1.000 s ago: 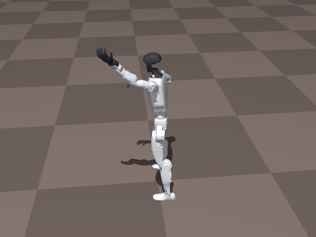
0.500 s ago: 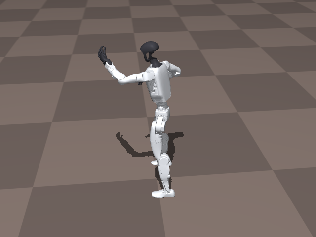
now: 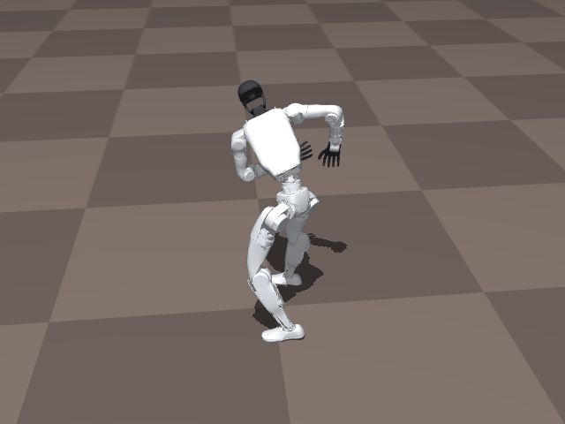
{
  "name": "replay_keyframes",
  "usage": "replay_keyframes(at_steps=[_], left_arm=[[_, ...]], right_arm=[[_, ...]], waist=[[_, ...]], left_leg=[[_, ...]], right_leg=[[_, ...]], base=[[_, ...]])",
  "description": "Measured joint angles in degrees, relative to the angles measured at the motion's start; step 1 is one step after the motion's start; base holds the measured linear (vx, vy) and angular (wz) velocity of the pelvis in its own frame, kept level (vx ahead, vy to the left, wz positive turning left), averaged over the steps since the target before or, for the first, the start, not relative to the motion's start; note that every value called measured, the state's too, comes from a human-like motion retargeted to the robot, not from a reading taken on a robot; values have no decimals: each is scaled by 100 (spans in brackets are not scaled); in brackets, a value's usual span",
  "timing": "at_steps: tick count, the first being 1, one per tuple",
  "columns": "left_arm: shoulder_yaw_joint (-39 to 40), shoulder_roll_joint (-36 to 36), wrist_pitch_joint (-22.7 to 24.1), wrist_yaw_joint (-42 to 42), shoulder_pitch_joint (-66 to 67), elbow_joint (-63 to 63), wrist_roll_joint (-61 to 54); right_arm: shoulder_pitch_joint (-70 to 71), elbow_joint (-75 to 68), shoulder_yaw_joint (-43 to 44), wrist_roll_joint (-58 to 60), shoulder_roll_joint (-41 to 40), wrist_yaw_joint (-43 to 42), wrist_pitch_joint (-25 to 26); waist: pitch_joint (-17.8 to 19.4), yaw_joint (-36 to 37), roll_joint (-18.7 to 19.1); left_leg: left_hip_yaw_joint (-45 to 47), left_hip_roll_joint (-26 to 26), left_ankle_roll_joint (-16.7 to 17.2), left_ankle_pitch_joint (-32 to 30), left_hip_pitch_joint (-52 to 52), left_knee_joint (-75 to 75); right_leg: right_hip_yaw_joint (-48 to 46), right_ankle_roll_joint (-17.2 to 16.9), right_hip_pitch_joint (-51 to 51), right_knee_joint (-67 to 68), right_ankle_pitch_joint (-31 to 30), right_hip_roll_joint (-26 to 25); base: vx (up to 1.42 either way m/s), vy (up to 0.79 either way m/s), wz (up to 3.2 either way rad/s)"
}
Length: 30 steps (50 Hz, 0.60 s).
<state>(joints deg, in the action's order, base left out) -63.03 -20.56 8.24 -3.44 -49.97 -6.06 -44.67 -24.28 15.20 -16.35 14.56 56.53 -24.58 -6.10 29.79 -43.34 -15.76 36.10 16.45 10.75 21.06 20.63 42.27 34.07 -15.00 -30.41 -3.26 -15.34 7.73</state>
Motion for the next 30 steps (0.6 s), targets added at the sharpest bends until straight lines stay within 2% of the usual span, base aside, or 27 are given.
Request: replay_keyframes(at_steps=[5,10,14,18,20,22,25,28,30], left_arm=[[73,282,-56,-19,373,-197,133],[14,1,-91,-24,337,-282,76],[103,-926,-153,-131,-22,-133,-224],[411,-2366,-117,-202,-548,-38,-1033],[603,-3107,92,-377,-812,-279,-1103],[1114,-3681,261,131,-1141,-722,-2344],[2033,-4172,800,891,-1810,-1998,-2977],[3187,-4231,1353,1942,-3172,-3963,-3383],[3934,-4389,1259,2413,-4623,-5475,-3382]], right_arm=[[3,14,-171,1,116,-115,6],[-34,157,-210,13,129,-66,-11],[-111,256,-41,155,61,31,8],[-190,259,225,260,-45,139,67],[-251,272,331,299,-134,402,96],[-209,255,497,283,-205,62,153],[-66,207,610,270,-291,-128,204],[179,101,567,190,-139,-336,205],[350,44,540,188,84,-348,205]], waist=[[0,69,50],[0,432,362],[0,872,746],[0,1317,1158],[0,1543,1435],[-14,1807,1544],[-233,2187,1783],[-766,2547,1967],[-1149,2767,2070]], left_leg=[[52,401,-94,323,900,969],[-125,429,-83,443,1461,1381],[-385,58,-16,379,1381,1198],[-845,-453,133,201,772,645],[-1125,-386,248,90,412,612],[-1493,-726,374,-10,-209,-61],[-1916,-862,425,-210,-794,-624],[-2200,-964,425,-424,-1113,-1184],[-2341,-1016,425,-543,-1264,-1528]], right_leg=[[193,0,-609,-117,-198,-97],[125,0,-930,-12,-201,-11],[-120,0,-802,374,89,250],[-663,0,-170,868,546,579],[-1262,0,309,1268,956,534],[-1503,0,962,1088,890,723],[-2126,0,1720,978,936,753],[-2567,0,2122,777,867,757],[-2788,0,2284,665,825,760]], base=[[-18,18,-34],[-16,18,25],[-8,16,90],[8,5,138],[24,-12,152],[19,-7,133],[22,-14,124],[21,-14,92],[20,-11,69]])
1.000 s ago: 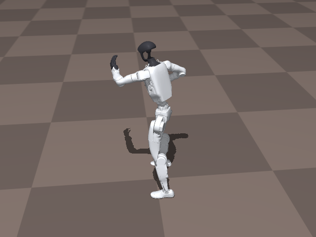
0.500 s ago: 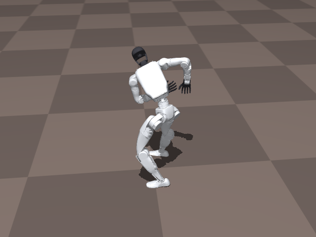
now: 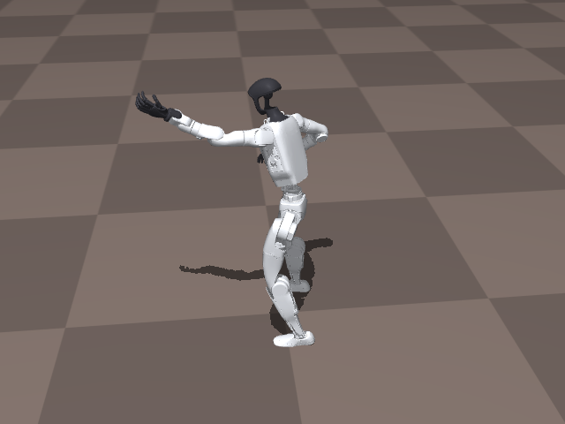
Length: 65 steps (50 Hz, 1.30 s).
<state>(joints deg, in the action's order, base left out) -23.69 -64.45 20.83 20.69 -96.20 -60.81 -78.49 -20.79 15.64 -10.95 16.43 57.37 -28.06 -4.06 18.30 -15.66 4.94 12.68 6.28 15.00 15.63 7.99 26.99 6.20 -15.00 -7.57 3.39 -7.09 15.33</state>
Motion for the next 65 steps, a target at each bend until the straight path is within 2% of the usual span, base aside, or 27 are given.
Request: replay_keyframes(at_steps=[2,4,7,9,12,15,17,20,27,32,37,45,48,50,52,57,61,65], left_arm=[[305,-463,-339,193,-1560,-1267,311],[40,-855,-557,335,-2554,-1886,599],[-1176,-950,-657,367,-3421,-2240,842],[-1998,-810,-674,179,-3739,-2166,952],[-2599,-667,-742,-177,-4029,-1906,1163],[-2679,-615,-799,-354,-4156,-1755,1381],[-2621,-538,-749,-237,-4116,-1717,1089],[-2539,-463,-704,-224,-3914,-1669,966],[-1968,-297,-543,-529,-2664,-821,466],[-1478,-119,-249,-713,-796,747,246],[-1475,258,-322,-1181,1022,2644,805],[-2786,1153,-966,-1835,2467,4684,2862],[-3214,1653,-1142,-2098,2879,4932,3269],[-3352,1958,-1178,-2386,3296,5006,3762],[-3420,2358,-1280,-2302,3437,5000,3713],[-3365,3353,-1379,-2286,3985,4807,4223],[-3408,4115,-1473,-2330,4393,4618,4200],[-3614,4528,-1554,-2454,4617,4521,4207]], right_arm=[[93,24,78,13,187,-42,-73],[117,81,194,-9,298,-84,-122],[103,134,384,-45,301,-125,-154],[108,155,417,-47,166,-54,-151],[180,175,322,21,-30,173,-132],[268,257,157,128,-149,396,-225],[451,197,64,277,-125,358,-153],[592,157,-81,353,-185,361,-160],[820,48,-387,307,-359,461,-131],[772,22,-482,226,-388,378,-174],[449,-9,-390,227,-369,422,-202],[469,41,-401,37,-161,677,-289],[672,46,-497,-368,-163,898,-334],[617,154,-467,-807,-199,1145,-467],[799,130,-468,-1213,-227,1103,-399],[693,147,-292,-2466,-374,1223,-446],[468,-1,-315,-3138,-416,1294,-409],[280,-139,-481,-3223,-334,1292,-376]], waist=[[-324,218,87],[-595,466,167],[-881,901,213],[-1016,1166,117],[-1181,1408,-83],[-1339,1433,-218],[-1367,1474,-316],[-1420,1442,-395],[-1364,1195,-531],[-1268,898,-525],[-1152,530,-443],[-560,-258,-412],[-208,-679,-513],[19,-1039,-632],[342,-1273,-774],[1014,-1794,-1238],[1140,-2048,-1513],[1149,-2260,-1735]], left_leg=[[-107,-48,0,-102,-137,-332],[-203,-62,0,-178,-261,-616],[-349,-47,0,-308,-453,-1055],[-445,-36,-1,-395,-594,-1361],[-605,-48,-2,-539,-829,-1861],[-721,40,-8,-477,-951,-2039],[-886,-106,-2,-811,-1124,-2608],[-997,-131,0,-997,-1251,-2989],[-1064,-115,0,-1120,-1218,-3117],[-988,-53,0,-1151,-1192,-3078],[-835,37,0,-1160,-1187,-3010],[-271,94,-74,-1158,-1130,-2811],[-7,122,-96,-1088,-985,-2508],[177,268,-190,-707,-679,-1711],[334,209,-102,-841,-583,-1678],[844,425,-131,-506,-6,-521],[1294,631,-309,-258,682,248],[1634,874,-548,16,1414,956]], right_leg=[[-176,0,100,-66,-24,7],[-323,0,170,-87,-28,-6],[-524,0,248,-88,-18,-49],[-661,0,307,-81,7,-72],[-887,0,423,-76,83,-62],[-1168,0,511,94,319,-47],[-1282,0,593,-74,256,16],[-1447,0,665,-126,312,50],[-1514,0,660,-165,395,70],[-1390,0,590,-152,420,21],[-1156,0,442,-54,443,-60],[-435,0,-47,119,354,-201],[-119,20,-229,81,255,-268],[-1,0,-383,301,371,-361],[314,50,-470,-1,123,-335],[930,60,-861,-124,-68,-447],[1445,42,-1487,-325,-357,-545],[1841,11,-2071,-681,-738,-614]], base=[[19,-9,56],[17,-9,47],[13,-11,43],[10,-11,46],[8,-8,55],[8,-5,62],[-1,-3,58],[-2,-4,43],[-6,-7,12],[-8,-10,-15],[-7,-10,-32],[-9,-8,-69],[-11,-9,-86],[-10,-10,-82],[-16,-5,-96],[-14,-1,-103],[-15,6,-103],[-15,10,-82]])
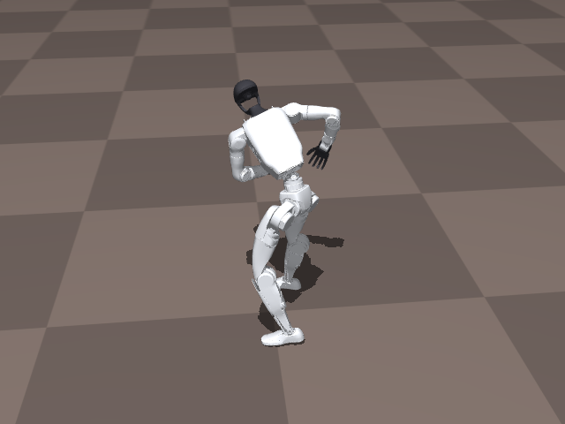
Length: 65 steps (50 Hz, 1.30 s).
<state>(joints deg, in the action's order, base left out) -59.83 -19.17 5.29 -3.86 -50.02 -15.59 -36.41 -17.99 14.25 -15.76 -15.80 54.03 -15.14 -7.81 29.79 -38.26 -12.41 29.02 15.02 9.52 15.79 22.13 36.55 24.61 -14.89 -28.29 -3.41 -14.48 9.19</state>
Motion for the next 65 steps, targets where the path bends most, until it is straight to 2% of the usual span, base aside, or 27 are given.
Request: replay_keyframes(at_steps=[5,10,13,18,20,22,25,28,30,32,35,38,40,47,53,55,65], left_arm=[[-206,145,-44,-219,245,-138,-1],[-57,-398,-61,-288,453,0,-130],[-100,-1308,-79,-270,182,630,-535],[-444,-3571,-28,-453,-1173,1771,-1778],[-492,-4277,59,-361,-1789,1488,-2297],[-376,-4650,196,133,-2335,543,-2655],[135,-4567,707,1559,-3105,-1821,-2755],[1606,-4163,1279,2805,-4369,-4483,-3163],[2896,-4169,1074,2952,-5816,-6084,-3376],[3333,-4573,815,2991,-6829,-6666,-3229],[2643,-4829,755,3145,-7438,-6794,-3293],[1672,-4752,840,2781,-7513,-6345,-3187],[1352,-4748,820,2462,-7490,-5944,-3208],[1586,-4704,902,2463,-7330,-5651,-3592],[1718,-4771,924,2619,-6966,-5746,-3289],[1775,-4745,899,2436,-6825,-5589,-3520],[2091,-4422,982,2187,-5630,-4841,-3537]], right_arm=[[-281,113,-145,505,178,53,-11],[-460,424,-122,1008,207,70,-36],[-539,561,-24,1257,108,-34,20],[-715,716,215,1515,-43,-29,135],[-763,749,337,1549,-59,-43,160],[-745,750,425,1562,-81,-158,193],[-631,676,429,1532,-85,-514,158],[-379,593,374,1506,-50,-736,17],[-270,554,428,1607,14,-617,-7],[-276,594,600,1630,-25,-542,-41],[-291,539,828,1539,-84,-688,30],[-277,435,811,1443,-268,-519,96],[-218,401,730,1378,-312,-364,153],[366,394,441,1586,-149,-239,194],[487,401,331,1582,-144,-271,114],[526,382,303,1592,-120,-246,146],[359,254,297,1593,-340,-340,110]], waist=[[0,-97,-79],[0,50,84],[0,299,284],[0,933,700],[0,1226,922],[-110,1533,1125],[-603,1930,1366],[-1153,2157,1484],[-1479,2258,1549],[-1674,2404,1643],[-1915,2762,1732],[-2089,3196,1649],[-2204,3433,1540],[-2425,3780,1278],[-2520,3780,1205],[-2509,3786,1190],[-2372,3243,1266]], left_leg=[[64,437,-27,316,825,845],[-207,790,253,465,1184,1384],[-349,695,385,477,1038,1316],[-632,237,538,336,200,612],[-789,52,546,242,-229,267],[-935,-118,546,125,-664,-128],[-1171,-377,545,-99,-1145,-778],[-1459,-601,545,-267,-1476,-1335],[-1660,-748,546,-359,-1678,-1690],[-1814,-759,543,-312,-1843,-1859],[-2100,-947,544,-524,-2144,-2435],[-2352,-1061,528,-643,-2384,-2856],[-2514,-1168,488,-692,-2496,-3054],[-3056,-1388,401,-856,-2701,-3470],[-3131,-1389,314,-774,-2677,-3395],[-3130,-1318,414,-900,-2691,-3550],[-2697,-1068,462,-1091,-2758,-3849]], right_leg=[[144,-11,-554,-159,-239,-209],[-108,-11,-545,-159,-244,-409],[-277,-11,-302,-154,-211,-331],[-724,-11,541,-101,-65,-62],[-986,-11,971,-40,31,20],[-1215,-11,1316,113,162,83],[-1526,-11,1615,353,328,211],[-1826,-11,1788,637,488,356],[-2020,-11,1888,829,597,471],[-2217,-11,1989,1047,752,523],[-2449,-11,2170,1143,802,675],[-2732,-11,2395,1159,891,815],[-2927,-11,2556,1135,947,946],[-3645,-11,3016,1141,1135,1237],[-3924,-11,3119,1212,1322,1272],[-3905,-11,3121,1035,1271,1171],[-3485,-11,2888,715,1271,863]], base=[[-13,11,-47],[-6,11,-3],[-3,13,42],[6,8,82],[15,5,103],[20,3,98],[24,2,100],[24,7,109],[25,10,109],[24,9,96],[19,5,90],[15,4,85],[12,9,87],[5,4,76],[-1,-2,17],[-7,-12,-19],[-9,-12,-41]])
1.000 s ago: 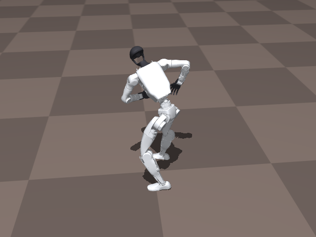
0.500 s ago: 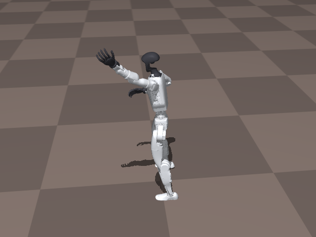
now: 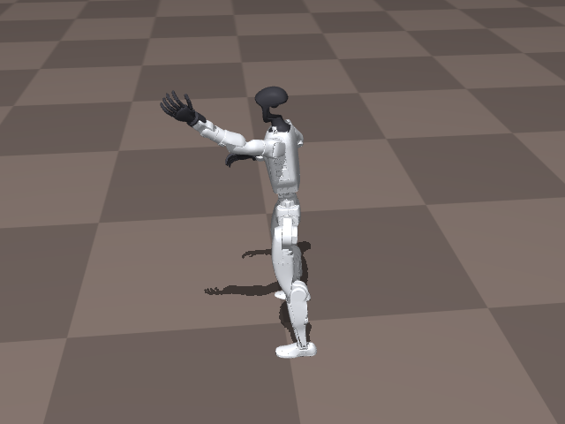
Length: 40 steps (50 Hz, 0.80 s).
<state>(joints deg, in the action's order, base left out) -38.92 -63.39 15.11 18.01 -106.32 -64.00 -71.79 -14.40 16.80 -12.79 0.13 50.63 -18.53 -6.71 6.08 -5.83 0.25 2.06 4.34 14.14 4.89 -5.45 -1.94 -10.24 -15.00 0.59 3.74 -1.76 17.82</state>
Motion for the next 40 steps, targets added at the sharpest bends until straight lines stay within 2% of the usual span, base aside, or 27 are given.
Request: replay_keyframes(at_steps=[2,6,11,17,22,24,28,30,32,33,35,40], left_arm=[[185,106,17,-159,510,493,196],[332,348,89,-545,1636,1848,198],[18,781,-64,-1025,2865,3424,630],[-699,1730,-426,-1375,3857,4462,1543],[-1116,2679,-604,-1503,4430,4646,2280],[-1203,3072,-610,-1480,4713,4596,2513],[-1256,3773,-593,-1423,5317,4493,2636],[-1411,4255,-653,-1477,5517,4293,2887],[-1472,4534,-758,-1493,5600,4172,2643],[-1508,4610,-785,-1632,5709,4161,2840],[-1653,4903,-874,-1553,5658,4078,2794],[-1659,5048,-987,-1739,5927,4238,3053]], right_arm=[[-67,35,9,51,-57,90,-40],[15,21,45,244,-95,1,-25],[77,-64,196,177,-141,-127,-16],[171,-134,398,82,-102,-312,2],[244,-125,642,370,96,-694,52],[226,-115,737,687,244,-950,102],[226,-121,917,1333,580,-1512,250],[97,-144,1017,1547,723,-1621,396],[-29,-146,1163,1598,710,-1956,448],[-135,-126,1217,1598,750,-1976,418],[-285,-164,1275,1647,769,-2134,613],[-477,-200,1139,1218,738,-2103,578]], waist=[[36,-242,-4],[225,-664,50],[590,-1203,118],[1313,-1934,-22],[2105,-2602,-410],[2262,-2865,-596],[2369,-3386,-987],[2372,-3534,-1070],[2372,-3620,-1340],[2372,-3704,-1416],[2372,-3734,-1561],[2372,-3897,-1764]], left_leg=[[139,1,-85,171,114,289],[388,103,-60,70,125,210],[743,244,-12,-80,176,127],[1196,348,-36,14,541,697],[1638,531,-60,339,1123,1795],[1853,632,-101,482,1459,2257],[2332,847,-252,747,2184,3045],[2550,1143,-344,909,2608,3585],[2723,1179,-385,1037,2876,3799],[2781,1394,-386,1114,3035,4074],[2932,1365,-456,1216,3378,4275],[3021,1830,-448,1503,4215,5186]], right_leg=[[130,0,-166,223,124,25],[468,15,-428,235,78,-116],[896,57,-729,79,-94,-342],[1404,66,-1044,-181,-341,-482],[1940,84,-1430,-278,-497,-581],[2200,81,-1724,-305,-579,-635],[2751,42,-2434,-459,-853,-749],[2856,0,-2846,-331,-859,-960],[3176,0,-3071,-664,-1176,-937],[3155,0,-3197,-594,-1161,-1099],[3470,0,-3508,-874,-1448,-1007],[3705,0,-4166,-874,-1641,-1256]], base=[[-11,-9,-49],[-14,-13,-62],[-15,-15,-73],[-15,-12,-76],[-16,-6,-93],[-17,0,-106],[-16,4,-110],[-12,2,-100],[-16,9,-100],[-13,5,-90],[-17,16,-79],[-14,15,-61]])
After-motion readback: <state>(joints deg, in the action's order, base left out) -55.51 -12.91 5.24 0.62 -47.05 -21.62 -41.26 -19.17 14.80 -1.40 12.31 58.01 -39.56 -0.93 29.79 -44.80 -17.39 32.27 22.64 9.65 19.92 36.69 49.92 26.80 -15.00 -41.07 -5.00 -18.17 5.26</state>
